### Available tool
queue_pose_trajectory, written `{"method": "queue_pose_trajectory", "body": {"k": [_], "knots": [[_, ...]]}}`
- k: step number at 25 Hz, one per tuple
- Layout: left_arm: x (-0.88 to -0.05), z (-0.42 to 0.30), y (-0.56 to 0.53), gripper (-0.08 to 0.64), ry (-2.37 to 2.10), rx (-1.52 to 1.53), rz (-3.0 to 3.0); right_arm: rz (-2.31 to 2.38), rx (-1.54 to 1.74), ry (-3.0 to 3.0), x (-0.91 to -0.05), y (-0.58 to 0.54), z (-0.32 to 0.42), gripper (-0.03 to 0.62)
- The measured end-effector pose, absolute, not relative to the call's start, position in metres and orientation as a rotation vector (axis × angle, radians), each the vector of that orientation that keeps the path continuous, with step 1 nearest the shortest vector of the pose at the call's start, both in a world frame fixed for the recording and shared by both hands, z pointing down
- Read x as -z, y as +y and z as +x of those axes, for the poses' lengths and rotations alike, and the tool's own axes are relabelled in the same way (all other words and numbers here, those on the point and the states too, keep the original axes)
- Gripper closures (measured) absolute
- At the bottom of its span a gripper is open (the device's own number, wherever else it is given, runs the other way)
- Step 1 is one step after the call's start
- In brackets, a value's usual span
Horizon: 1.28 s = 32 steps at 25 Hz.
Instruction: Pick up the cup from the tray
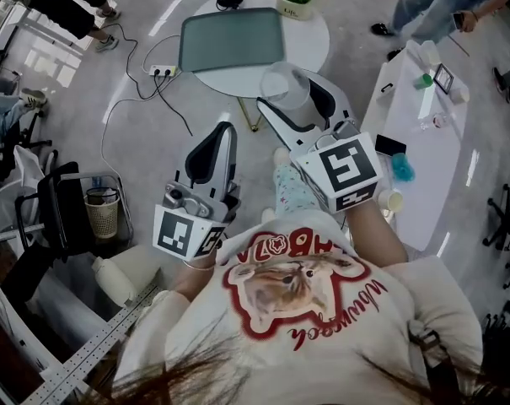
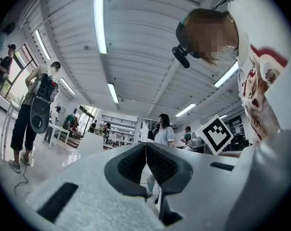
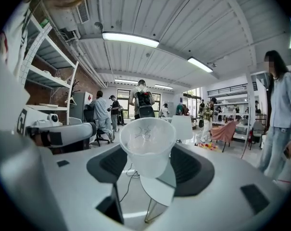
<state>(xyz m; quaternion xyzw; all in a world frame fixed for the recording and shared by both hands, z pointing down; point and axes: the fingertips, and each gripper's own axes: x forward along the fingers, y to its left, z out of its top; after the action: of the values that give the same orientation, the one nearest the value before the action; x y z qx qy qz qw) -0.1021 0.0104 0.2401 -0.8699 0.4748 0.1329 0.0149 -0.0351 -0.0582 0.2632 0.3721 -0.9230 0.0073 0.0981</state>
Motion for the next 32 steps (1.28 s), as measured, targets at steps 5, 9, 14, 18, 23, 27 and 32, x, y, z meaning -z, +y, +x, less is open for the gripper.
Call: {"method": "queue_pose_trajectory", "body": {"k": [5,9,14,18,23,27,32], "knots": [[-0.237,-0.093,0.056,0.546,1.457,-0.407,-2.710,1.140,-0.020,-2.725,-0.258,-0.014,-0.022,0.310],[-0.232,-0.083,0.084,0.546,1.447,-0.406,-2.711,1.162,-0.017,-2.727,-0.251,0.013,-0.010,0.310],[-0.227,-0.064,0.109,0.546,1.444,-0.409,-2.691,1.152,0.009,-2.733,-0.248,0.037,0.008,0.310],[-0.223,-0.044,0.128,0.546,1.460,-0.416,-2.679,1.153,0.013,-2.752,-0.241,0.058,0.026,0.310],[-0.227,-0.020,0.170,0.546,1.490,-0.404,-2.665,1.133,0.027,-2.769,-0.239,0.095,0.046,0.310],[-0.235,-0.002,0.196,0.546,1.538,-0.403,-2.668,1.108,0.028,-2.775,-0.240,0.119,0.065,0.310],[-0.240,0.017,0.231,0.546,1.584,-0.403,-2.650,1.083,0.030,-2.781,-0.243,0.152,0.085,0.310]]}}
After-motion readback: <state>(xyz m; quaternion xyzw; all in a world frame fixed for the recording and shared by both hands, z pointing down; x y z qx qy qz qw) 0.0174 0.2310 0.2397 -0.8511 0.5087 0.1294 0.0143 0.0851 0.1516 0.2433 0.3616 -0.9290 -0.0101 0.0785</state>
